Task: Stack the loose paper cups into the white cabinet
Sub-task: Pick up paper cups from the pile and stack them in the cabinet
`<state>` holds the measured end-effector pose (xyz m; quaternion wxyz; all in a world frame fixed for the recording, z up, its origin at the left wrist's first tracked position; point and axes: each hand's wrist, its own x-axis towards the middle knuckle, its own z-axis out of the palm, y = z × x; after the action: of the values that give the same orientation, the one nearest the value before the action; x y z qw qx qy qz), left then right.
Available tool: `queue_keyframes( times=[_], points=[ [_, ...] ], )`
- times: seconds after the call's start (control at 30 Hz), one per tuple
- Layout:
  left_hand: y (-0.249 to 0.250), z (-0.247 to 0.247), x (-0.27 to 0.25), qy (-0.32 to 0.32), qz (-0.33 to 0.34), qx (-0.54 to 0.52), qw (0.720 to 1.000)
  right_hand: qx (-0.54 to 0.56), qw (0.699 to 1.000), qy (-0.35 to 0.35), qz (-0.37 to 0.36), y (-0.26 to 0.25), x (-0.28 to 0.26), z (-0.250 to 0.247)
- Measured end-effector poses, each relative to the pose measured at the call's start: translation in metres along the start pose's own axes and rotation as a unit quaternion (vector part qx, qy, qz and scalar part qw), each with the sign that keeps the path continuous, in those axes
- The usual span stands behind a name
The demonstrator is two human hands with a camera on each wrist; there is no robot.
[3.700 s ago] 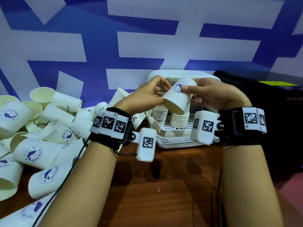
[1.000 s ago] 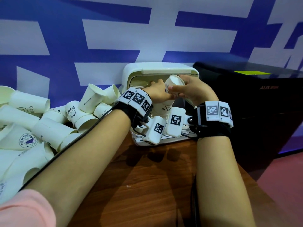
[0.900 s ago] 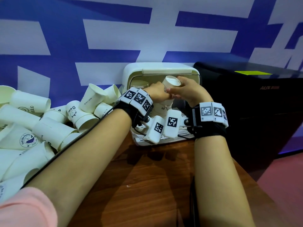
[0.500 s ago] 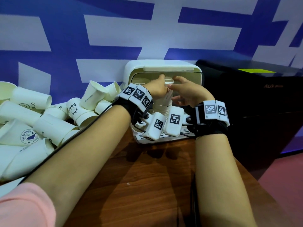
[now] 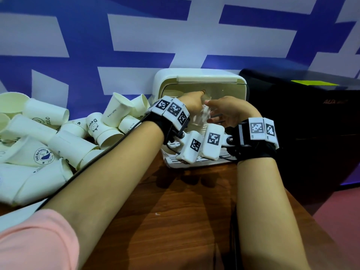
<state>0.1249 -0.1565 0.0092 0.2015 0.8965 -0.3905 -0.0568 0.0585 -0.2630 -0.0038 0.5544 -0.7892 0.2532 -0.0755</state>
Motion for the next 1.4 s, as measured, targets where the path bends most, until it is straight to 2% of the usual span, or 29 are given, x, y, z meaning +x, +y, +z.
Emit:
queue_keyframes(
  times=[0.13, 0.23, 0.33, 0.5, 0.6, 0.7, 0.87, 1.13, 1.27, 1.4],
  points=[
    [0.002, -0.015, -0.018, -0.001, 0.018, -0.019, 1.000, -0.001, 0.999, 0.022, -0.030, -0.010, -0.009, 0.001],
    [-0.004, -0.029, -0.035, -0.004, 0.023, -0.088, 0.996, -0.006, 0.996, 0.042, -0.083, -0.023, -0.021, 0.005],
    [-0.013, -0.044, -0.058, 0.018, 0.010, -0.152, 0.988, -0.018, 0.993, 0.015, -0.117, -0.037, -0.038, 0.019],
    [-0.035, -0.074, -0.113, 0.041, -0.016, -0.198, 0.979, -0.022, 0.980, -0.042, -0.193, -0.057, -0.065, 0.059],
    [-0.056, -0.089, -0.149, 0.043, -0.043, -0.182, 0.981, -0.037, 0.969, -0.086, -0.229, -0.064, -0.082, 0.088],
    [-0.073, -0.099, -0.175, 0.017, -0.074, -0.142, 0.987, -0.063, 0.959, -0.128, -0.246, -0.065, -0.097, 0.118],
    [-0.088, -0.111, -0.199, -0.015, -0.097, -0.065, 0.993, -0.107, 0.943, -0.169, -0.264, -0.061, -0.114, 0.153],
    [-0.101, -0.119, -0.224, -0.061, -0.112, -0.031, 0.991, -0.206, 0.880, -0.313, -0.292, -0.049, -0.129, 0.191],
    [-0.101, -0.120, -0.226, -0.052, -0.103, -0.043, 0.992, -0.219, 0.868, -0.328, -0.302, -0.044, -0.138, 0.200],
    [-0.107, -0.118, -0.234, -0.050, -0.103, -0.058, 0.992, -0.281, 0.842, -0.293, -0.356, -0.045, -0.154, 0.204]
  ],
)
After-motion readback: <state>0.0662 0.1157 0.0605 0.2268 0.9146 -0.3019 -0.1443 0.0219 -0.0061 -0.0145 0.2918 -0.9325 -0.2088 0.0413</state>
